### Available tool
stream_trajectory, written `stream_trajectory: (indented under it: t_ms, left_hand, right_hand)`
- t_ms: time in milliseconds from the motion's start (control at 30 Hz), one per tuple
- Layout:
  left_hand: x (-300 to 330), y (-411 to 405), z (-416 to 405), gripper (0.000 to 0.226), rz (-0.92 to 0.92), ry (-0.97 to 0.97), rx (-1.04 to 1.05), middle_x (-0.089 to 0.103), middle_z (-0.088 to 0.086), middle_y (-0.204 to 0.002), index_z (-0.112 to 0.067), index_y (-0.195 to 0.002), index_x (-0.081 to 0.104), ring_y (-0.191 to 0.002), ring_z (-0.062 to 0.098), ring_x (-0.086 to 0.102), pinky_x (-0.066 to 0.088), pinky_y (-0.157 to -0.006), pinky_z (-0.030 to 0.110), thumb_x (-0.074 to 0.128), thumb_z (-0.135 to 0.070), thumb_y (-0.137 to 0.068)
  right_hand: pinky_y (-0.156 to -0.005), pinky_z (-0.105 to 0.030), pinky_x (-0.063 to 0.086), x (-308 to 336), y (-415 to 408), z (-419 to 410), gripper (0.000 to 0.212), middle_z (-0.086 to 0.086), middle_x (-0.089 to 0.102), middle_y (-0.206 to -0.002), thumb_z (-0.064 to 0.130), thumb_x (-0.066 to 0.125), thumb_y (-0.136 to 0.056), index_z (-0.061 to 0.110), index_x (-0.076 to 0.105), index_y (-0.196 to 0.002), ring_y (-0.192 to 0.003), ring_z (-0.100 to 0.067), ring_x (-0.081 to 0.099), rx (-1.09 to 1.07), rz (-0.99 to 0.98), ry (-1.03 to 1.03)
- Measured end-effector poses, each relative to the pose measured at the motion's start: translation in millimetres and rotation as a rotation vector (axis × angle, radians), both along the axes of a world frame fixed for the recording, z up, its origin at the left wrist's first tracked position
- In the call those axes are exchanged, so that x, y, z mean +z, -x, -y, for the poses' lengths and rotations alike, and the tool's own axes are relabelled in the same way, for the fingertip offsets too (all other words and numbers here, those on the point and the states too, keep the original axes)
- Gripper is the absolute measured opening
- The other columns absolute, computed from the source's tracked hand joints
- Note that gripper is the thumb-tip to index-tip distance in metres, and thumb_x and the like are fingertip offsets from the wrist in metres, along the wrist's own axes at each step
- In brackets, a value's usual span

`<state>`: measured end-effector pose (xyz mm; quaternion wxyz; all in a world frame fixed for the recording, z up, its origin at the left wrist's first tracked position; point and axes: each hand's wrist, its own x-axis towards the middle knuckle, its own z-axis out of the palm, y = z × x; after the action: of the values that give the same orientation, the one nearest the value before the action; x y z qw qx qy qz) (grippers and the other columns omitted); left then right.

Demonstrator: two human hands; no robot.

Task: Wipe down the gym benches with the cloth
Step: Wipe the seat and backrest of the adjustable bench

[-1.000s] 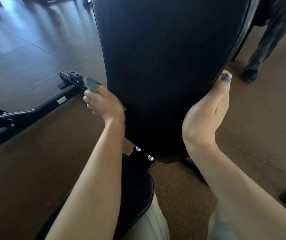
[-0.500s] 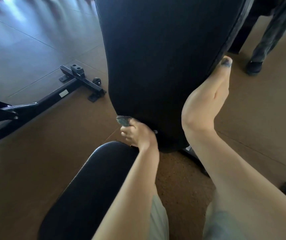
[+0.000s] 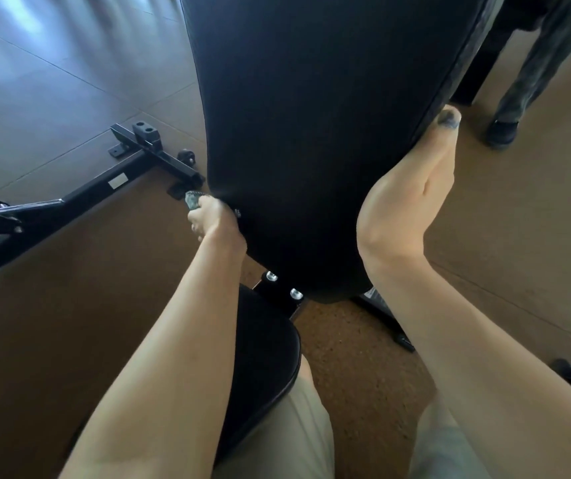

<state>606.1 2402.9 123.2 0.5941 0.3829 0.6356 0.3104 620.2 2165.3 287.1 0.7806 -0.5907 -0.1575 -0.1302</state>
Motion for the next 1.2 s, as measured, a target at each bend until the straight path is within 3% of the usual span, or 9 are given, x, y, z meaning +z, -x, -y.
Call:
stream_trajectory:
  t_ms: [133, 233, 400, 500, 567, 667, 767, 1067, 1200]
  left_hand:
    - [-50.2, -2.6, 26.8, 0.058, -0.007, 0.094, 0.068, 0.072, 0.006, -0.111, -0.022, -0.106, 0.068, -0.094, 0.038, 0.068, 0.056, -0.084, 0.057, 0.033, -0.051, -0.07]
    - [-28.8, 4.8, 67.9, 0.078, -0.044, 0.15, 0.136, 0.063, 0.012, -0.133, -0.016, -0.125, 0.061, -0.114, 0.041, 0.062, 0.049, -0.097, 0.059, 0.026, -0.061, -0.072]
    - [41.6, 25.8, 153.5, 0.045, 0.01, 0.121, 0.023, 0.027, 0.011, -0.157, -0.014, -0.147, 0.031, -0.139, 0.035, 0.035, 0.03, -0.113, 0.048, 0.025, -0.037, -0.109]
    - [42.7, 26.7, 159.1, 0.042, 0.02, 0.06, -0.013, 0.026, 0.01, -0.154, -0.018, -0.148, 0.03, -0.135, 0.032, 0.038, 0.033, -0.112, 0.046, 0.028, -0.029, -0.108]
    - [47.8, 26.7, 163.4, 0.045, 0.044, 0.052, -0.037, 0.026, 0.01, -0.156, -0.019, -0.153, 0.028, -0.134, 0.03, 0.04, 0.035, -0.107, 0.04, 0.027, -0.025, -0.108]
    - [54.4, 27.2, 169.9, 0.048, 0.091, 0.059, -0.038, 0.027, 0.008, -0.159, -0.022, -0.157, 0.026, -0.135, 0.029, 0.042, 0.037, -0.102, 0.035, 0.025, -0.025, -0.109]
    - [50.3, 26.0, 170.4, 0.05, 0.134, 0.059, -0.026, 0.038, 0.003, -0.156, -0.03, -0.157, 0.028, -0.138, 0.03, 0.044, 0.038, -0.114, 0.044, 0.025, -0.031, -0.107]
    - [72.4, 38.0, 256.0, 0.048, 0.185, -0.019, -0.113, 0.044, -0.007, -0.156, -0.034, -0.154, 0.038, -0.144, 0.021, 0.041, 0.035, -0.119, 0.045, 0.033, -0.032, -0.106]
    - [98.4, 49.6, 273.6, 0.048, 0.329, -0.252, -0.143, 0.041, -0.016, -0.157, -0.035, -0.153, 0.041, -0.146, 0.007, 0.036, 0.033, -0.122, 0.039, 0.04, -0.027, -0.106]
  right_hand:
    - [-0.077, -0.014, 0.04, -0.8, -0.1, -0.4, 0.037, 0.006, 0.05, -0.079, 0.027, 0.022, -0.109, 0.011, 0.053, -0.1, -0.074, 0.001, 0.047, -0.002, 0.013, 0.002]
    - [-0.075, -0.013, 0.04, 0.0, 0.7, 0.8, 0.04, 0.008, 0.048, -0.077, 0.026, 0.022, -0.11, 0.0, 0.052, -0.101, -0.073, 0.004, 0.046, -0.005, 0.016, 0.014]
    - [-0.076, -0.011, 0.04, 3.2, 4.4, 2.6, 0.032, -0.001, 0.05, -0.082, 0.024, 0.022, -0.11, 0.02, 0.051, -0.1, -0.076, 0.01, 0.049, -0.016, 0.024, 0.034]
    - [-0.075, -0.012, 0.041, 2.6, 4.9, 3.8, 0.04, 0.009, 0.051, -0.083, 0.027, 0.021, -0.11, 0.005, 0.055, -0.107, -0.076, 0.009, 0.048, -0.007, 0.014, 0.053]
    - [-0.073, -0.01, 0.04, 3.3, 5.5, 4.5, 0.043, -0.002, 0.052, -0.084, 0.028, 0.021, -0.11, 0.0, 0.055, -0.111, -0.074, 0.011, 0.048, -0.006, 0.004, 0.059]
    - [-0.069, -0.009, 0.039, 5.4, 5.9, 4.3, 0.039, 0.005, 0.05, -0.077, 0.029, 0.021, -0.108, 0.008, 0.054, -0.105, -0.071, 0.012, 0.048, -0.02, -0.011, 0.058]
    - [-0.069, -0.009, 0.04, 6.6, 7.0, 2.1, 0.039, 0.017, 0.048, -0.079, 0.03, 0.022, -0.107, 0.007, 0.053, -0.105, -0.069, 0.011, 0.048, -0.031, -0.015, 0.062]
    - [-0.066, -0.012, 0.04, 5.2, 5.9, 1.8, 0.033, 0.003, 0.048, -0.072, 0.027, 0.021, -0.108, 0.014, 0.05, -0.102, -0.067, 0.011, 0.05, -0.045, 0.0, 0.064]
    - [-0.064, -0.014, 0.037, 3.6, 3.3, 2.4, 0.033, 0.021, 0.048, -0.07, 0.026, 0.022, -0.109, 0.009, 0.048, -0.098, -0.064, 0.008, 0.047, -0.031, 0.017, 0.08]
